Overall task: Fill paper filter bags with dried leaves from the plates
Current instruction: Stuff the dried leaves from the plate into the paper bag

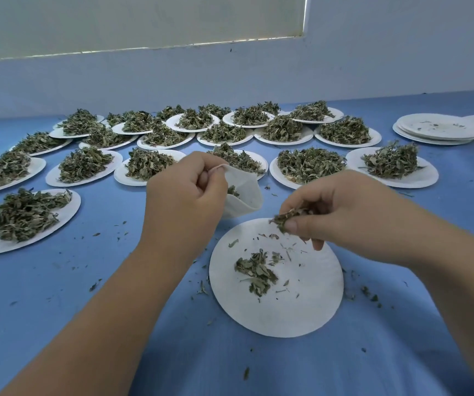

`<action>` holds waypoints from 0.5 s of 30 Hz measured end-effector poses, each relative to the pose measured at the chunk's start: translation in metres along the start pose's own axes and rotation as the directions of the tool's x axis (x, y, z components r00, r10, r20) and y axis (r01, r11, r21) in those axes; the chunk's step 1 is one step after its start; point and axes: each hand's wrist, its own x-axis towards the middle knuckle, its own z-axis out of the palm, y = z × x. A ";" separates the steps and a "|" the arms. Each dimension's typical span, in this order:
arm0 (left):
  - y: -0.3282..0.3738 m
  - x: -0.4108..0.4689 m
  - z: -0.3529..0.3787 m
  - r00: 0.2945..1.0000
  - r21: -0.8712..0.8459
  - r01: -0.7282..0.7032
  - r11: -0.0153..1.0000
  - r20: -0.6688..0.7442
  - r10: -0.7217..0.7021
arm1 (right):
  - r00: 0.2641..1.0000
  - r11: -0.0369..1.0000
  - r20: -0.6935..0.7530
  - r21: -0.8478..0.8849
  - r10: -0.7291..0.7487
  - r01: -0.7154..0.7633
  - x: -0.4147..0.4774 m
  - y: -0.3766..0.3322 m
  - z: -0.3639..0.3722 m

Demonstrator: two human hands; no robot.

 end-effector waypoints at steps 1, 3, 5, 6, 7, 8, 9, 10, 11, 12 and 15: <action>0.000 -0.001 0.001 1.000 0.028 -0.017 0.999 0.017 0.017 | 0.999 0.999 -0.030 0.038 -0.022 0.023 -0.001 -0.002 -0.001; 0.000 -0.003 0.003 0.998 0.085 -0.050 0.995 0.049 0.046 | 0.993 0.994 -0.105 0.097 -0.048 0.058 -0.004 -0.006 -0.001; 0.002 -0.005 0.006 0.995 0.112 -0.073 0.991 0.078 0.065 | 0.984 0.992 -0.168 0.096 -0.060 0.077 -0.004 -0.008 0.002; 0.003 -0.006 0.007 0.993 0.113 -0.080 0.990 0.091 0.070 | 0.980 0.995 -0.187 0.066 -0.063 0.077 -0.004 -0.009 0.004; 0.004 -0.007 0.008 0.992 0.109 -0.083 0.991 0.101 0.072 | 0.978 0.997 -0.200 0.025 -0.061 0.067 -0.003 -0.009 0.007; 0.005 -0.008 0.010 0.991 0.106 -0.085 0.991 0.108 0.073 | 0.976 0.999 -0.209 -0.014 -0.051 0.049 -0.002 -0.009 0.011; 0.006 -0.009 0.011 0.991 0.104 -0.086 0.991 0.113 0.074 | 0.974 0.999 -0.222 -0.040 -0.037 0.029 -0.001 -0.009 0.015; 0.007 -0.009 0.012 0.990 0.103 -0.083 0.991 0.119 0.071 | 0.971 0.998 -0.237 -0.061 -0.028 0.014 0.000 -0.009 0.019; 0.008 -0.010 0.013 0.990 0.100 -0.075 0.992 0.126 0.062 | 0.967 0.996 -0.252 -0.088 -0.028 0.006 0.000 -0.009 0.023; 0.009 -0.011 0.013 0.990 0.095 -0.065 0.993 0.133 0.052 | 0.964 0.992 -0.265 -0.125 -0.034 0.001 0.001 -0.010 0.027; 0.013 -0.015 0.015 0.988 0.085 -0.058 0.995 0.148 0.045 | 0.955 0.970 -0.292 -0.243 -0.054 -0.019 0.004 -0.011 0.037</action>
